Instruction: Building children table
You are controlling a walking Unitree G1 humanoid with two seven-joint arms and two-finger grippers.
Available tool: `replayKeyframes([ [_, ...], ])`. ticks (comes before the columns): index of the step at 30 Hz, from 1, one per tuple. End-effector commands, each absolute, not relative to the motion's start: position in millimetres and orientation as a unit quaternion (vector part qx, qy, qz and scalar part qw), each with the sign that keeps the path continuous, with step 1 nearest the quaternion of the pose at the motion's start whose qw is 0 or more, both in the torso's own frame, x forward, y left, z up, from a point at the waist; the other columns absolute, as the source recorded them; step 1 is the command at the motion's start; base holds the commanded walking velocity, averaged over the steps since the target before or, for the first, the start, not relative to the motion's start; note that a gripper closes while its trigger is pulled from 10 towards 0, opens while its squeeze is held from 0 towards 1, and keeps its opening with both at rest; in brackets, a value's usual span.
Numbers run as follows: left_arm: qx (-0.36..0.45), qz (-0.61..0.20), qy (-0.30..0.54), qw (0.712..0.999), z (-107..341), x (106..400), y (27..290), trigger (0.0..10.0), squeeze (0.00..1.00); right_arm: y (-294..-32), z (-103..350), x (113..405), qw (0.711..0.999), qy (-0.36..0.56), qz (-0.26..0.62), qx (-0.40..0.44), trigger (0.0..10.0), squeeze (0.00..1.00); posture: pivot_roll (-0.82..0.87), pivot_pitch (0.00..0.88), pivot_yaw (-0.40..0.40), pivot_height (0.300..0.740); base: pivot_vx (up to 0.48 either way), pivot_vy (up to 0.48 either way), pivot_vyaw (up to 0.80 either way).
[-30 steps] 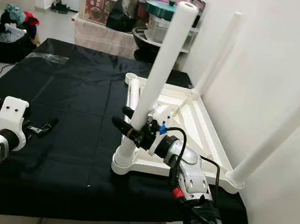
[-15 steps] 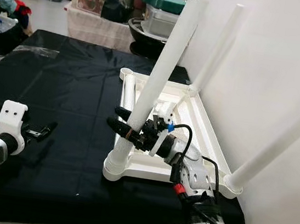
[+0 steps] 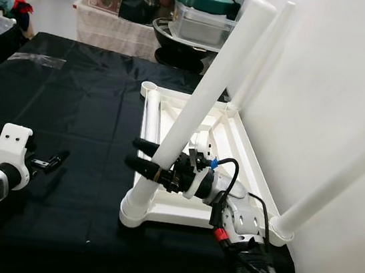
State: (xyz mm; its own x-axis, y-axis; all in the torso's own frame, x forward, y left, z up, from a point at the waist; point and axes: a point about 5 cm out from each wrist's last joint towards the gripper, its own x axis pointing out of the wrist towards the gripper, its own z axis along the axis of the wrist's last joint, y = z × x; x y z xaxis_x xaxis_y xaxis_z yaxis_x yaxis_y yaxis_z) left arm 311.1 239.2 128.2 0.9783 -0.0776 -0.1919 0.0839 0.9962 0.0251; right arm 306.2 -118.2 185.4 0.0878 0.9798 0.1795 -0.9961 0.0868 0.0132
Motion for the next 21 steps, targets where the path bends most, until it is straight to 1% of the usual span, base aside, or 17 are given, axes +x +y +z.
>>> replayKeyframes([
  [1,0.011,-0.048,0.098,0.994,127,309,236,10.0,0.00,-110,163,296,0.700,0.002,0.710,0.083,0.0,0.00,0.19,0.000,-0.184,0.740,0.000,0.000,0.00],
  [2,0.010,-0.049,0.099,0.994,127,309,236,10.0,0.00,-108,163,293,0.686,0.007,0.723,0.080,0.0,0.00,0.19,0.000,-0.183,0.740,0.000,0.000,0.00],
  [3,0.010,-0.049,0.099,0.994,127,309,236,10.0,0.00,-108,163,293,0.686,0.007,0.723,0.080,0.0,0.00,0.19,0.000,-0.183,0.740,0.000,0.000,0.00],
  [4,0.010,-0.051,0.100,0.994,127,309,236,10.0,0.00,-106,163,291,0.677,0.011,0.732,0.079,0.0,0.00,0.19,0.000,-0.183,0.740,0.000,0.000,0.00],
  [8,0.010,-0.056,0.103,0.993,127,308,234,10.0,0.00,-100,162,291,0.666,0.014,0.741,0.081,0.0,0.00,0.19,0.000,-0.184,0.740,0.000,0.000,0.00],
  [19,0.008,-0.058,0.106,0.993,126,308,233,10.0,0.00,-94,166,291,0.661,0.004,0.746,0.083,0.0,0.00,0.19,0.000,-0.186,0.740,0.000,0.000,0.00],
  [20,0.007,-0.058,0.107,0.992,125,307,233,10.0,0.00,-94,166,290,0.662,0.000,0.744,0.085,0.0,0.00,0.19,0.000,-0.185,0.740,0.000,0.000,0.00],
  [21,0.006,-0.059,0.108,0.992,125,307,232,10.0,0.00,-94,166,291,0.670,-0.004,0.737,0.087,0.0,0.00,0.19,0.000,-0.184,0.740,0.000,0.000,0.00],
])
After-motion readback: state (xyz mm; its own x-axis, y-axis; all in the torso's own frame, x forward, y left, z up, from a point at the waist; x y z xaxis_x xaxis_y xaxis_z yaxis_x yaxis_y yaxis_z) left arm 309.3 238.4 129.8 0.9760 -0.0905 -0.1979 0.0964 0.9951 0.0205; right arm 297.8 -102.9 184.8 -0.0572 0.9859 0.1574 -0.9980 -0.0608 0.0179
